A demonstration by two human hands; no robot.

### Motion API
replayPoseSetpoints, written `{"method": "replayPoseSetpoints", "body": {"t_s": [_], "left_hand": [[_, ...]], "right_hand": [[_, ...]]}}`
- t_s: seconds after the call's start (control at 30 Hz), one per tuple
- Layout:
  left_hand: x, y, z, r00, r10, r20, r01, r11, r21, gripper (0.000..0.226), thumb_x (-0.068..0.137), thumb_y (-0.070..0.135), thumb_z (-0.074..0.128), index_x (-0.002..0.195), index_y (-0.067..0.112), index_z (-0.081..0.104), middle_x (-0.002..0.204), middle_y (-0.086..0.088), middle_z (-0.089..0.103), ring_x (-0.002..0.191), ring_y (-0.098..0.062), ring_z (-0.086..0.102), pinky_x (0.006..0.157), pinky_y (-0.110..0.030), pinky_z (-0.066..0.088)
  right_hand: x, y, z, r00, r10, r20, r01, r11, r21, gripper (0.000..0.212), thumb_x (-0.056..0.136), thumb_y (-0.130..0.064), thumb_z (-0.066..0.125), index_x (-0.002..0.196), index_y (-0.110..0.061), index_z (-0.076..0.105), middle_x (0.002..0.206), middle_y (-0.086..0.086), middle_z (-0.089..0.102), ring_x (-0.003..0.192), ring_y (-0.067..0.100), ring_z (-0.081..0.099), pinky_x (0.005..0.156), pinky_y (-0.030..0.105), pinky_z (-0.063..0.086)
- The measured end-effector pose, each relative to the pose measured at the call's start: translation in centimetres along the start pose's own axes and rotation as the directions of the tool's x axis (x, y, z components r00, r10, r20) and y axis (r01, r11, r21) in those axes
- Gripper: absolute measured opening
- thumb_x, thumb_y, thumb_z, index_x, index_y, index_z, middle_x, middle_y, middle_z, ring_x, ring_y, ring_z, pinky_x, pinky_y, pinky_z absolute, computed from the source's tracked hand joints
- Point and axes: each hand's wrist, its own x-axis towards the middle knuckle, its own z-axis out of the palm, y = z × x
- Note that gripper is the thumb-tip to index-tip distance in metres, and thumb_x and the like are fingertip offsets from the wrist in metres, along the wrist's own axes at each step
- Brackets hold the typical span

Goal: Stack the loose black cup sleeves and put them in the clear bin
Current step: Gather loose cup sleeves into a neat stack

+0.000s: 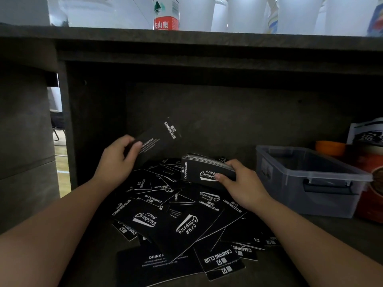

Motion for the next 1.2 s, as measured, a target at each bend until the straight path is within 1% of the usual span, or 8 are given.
{"method": "replayPoseSetpoints", "body": {"t_s": [0.17,0.3,0.4,0.47,0.6,0.83,1.0,1.2], "left_hand": [[-0.8,2.0,1.2,0.946,0.059,0.317,-0.029,0.995,-0.099,0.027,0.069,0.046,0.073,0.064,0.023,0.060,0.075,0.008,0.062,0.067,-0.006,0.057,0.060,-0.015,0.040],[-1.3,2.9,1.9,0.932,0.012,0.361,-0.025,0.999,0.030,0.036,0.063,0.060,0.073,0.064,0.028,0.056,0.072,0.008,0.061,0.072,-0.007,0.058,0.064,-0.023,0.045],[-1.9,4.7,2.8,0.930,-0.155,0.333,0.164,0.986,0.002,0.039,0.071,0.042,0.082,0.095,0.023,0.059,0.099,0.009,0.061,0.087,-0.001,0.055,0.071,-0.014,0.040],[-2.4,5.9,3.5,0.849,-0.272,0.453,0.377,0.913,-0.158,0.069,0.078,0.026,0.080,0.133,0.024,0.039,0.125,0.011,0.048,0.108,-0.003,0.048,0.082,-0.012,0.035],[-3.3,6.6,4.6,0.725,-0.181,0.664,0.415,0.885,-0.211,0.094,0.087,0.007,0.069,0.150,0.039,0.007,0.126,0.022,0.037,0.106,0.009,0.046,0.080,-0.001,0.037],[-1.6,5.1,2.7,0.838,-0.129,0.531,0.236,0.962,-0.138,0.023,0.098,0.032,0.053,0.115,0.031,0.069,0.117,0.017,0.066,0.112,0.003,0.057,0.102,-0.020,0.040],[-1.6,4.3,2.2,0.804,-0.139,0.578,0.238,0.966,-0.098,0.039,0.101,0.041,0.041,0.139,0.037,0.048,0.133,0.017,0.054,0.124,0.000,0.048,0.105,-0.019,0.033],[-1.1,1.6,1.1,0.797,-0.267,0.542,0.182,0.961,0.206,0.051,0.098,0.040,0.051,0.146,0.023,0.042,0.143,-0.002,0.052,0.129,-0.017,0.049,0.102,-0.023,0.036]], "right_hand": [[0.1,-0.1,0.2,1.000,-0.031,0.001,0.031,0.999,0.041,0.023,0.089,-0.033,0.065,0.108,-0.026,0.055,0.096,-0.013,0.062,0.088,0.003,0.057,0.075,0.018,0.041],[0.0,-0.5,0.4,0.997,-0.069,0.046,0.064,0.993,0.103,0.020,0.088,-0.033,0.065,0.106,-0.028,0.056,0.093,-0.016,0.062,0.086,-0.005,0.056,0.069,0.005,0.038],[-0.2,-0.9,0.5,0.990,-0.092,0.105,0.077,0.986,0.146,0.019,0.089,-0.036,0.064,0.105,-0.028,0.058,0.096,-0.012,0.066,0.089,-0.003,0.060,0.076,0.014,0.045],[-0.2,-1.2,0.5,0.986,-0.097,0.133,0.075,0.983,0.166,0.024,0.087,-0.038,0.067,0.107,-0.030,0.058,0.096,-0.015,0.066,0.089,-0.006,0.060,0.076,0.013,0.046],[-0.3,-1.1,0.7,0.985,-0.107,0.137,0.086,0.985,0.147,0.033,0.082,-0.036,0.072,0.110,-0.032,0.054,0.095,-0.020,0.064,0.087,-0.011,0.058,0.071,0.006,0.042],[-0.1,-1.0,0.5,0.993,-0.104,0.049,0.095,0.984,0.153,0.035,0.077,-0.029,0.079,0.109,-0.031,0.067,0.095,-0.018,0.069,0.088,-0.011,0.060,0.074,0.003,0.043],[-0.2,-1.1,0.4,0.996,-0.076,0.054,0.070,0.992,0.103,0.029,0.081,-0.029,0.075,0.107,-0.029,0.063,0.089,-0.021,0.063,0.081,-0.012,0.056,0.065,0.000,0.039],[0.1,-1.0,-0.4,0.987,0.005,-0.160,0.006,0.998,0.064,0.024,0.087,-0.031,0.068,0.106,-0.027,0.054,0.085,-0.015,0.058,0.077,0.002,0.056,0.064,0.018,0.040]]}}
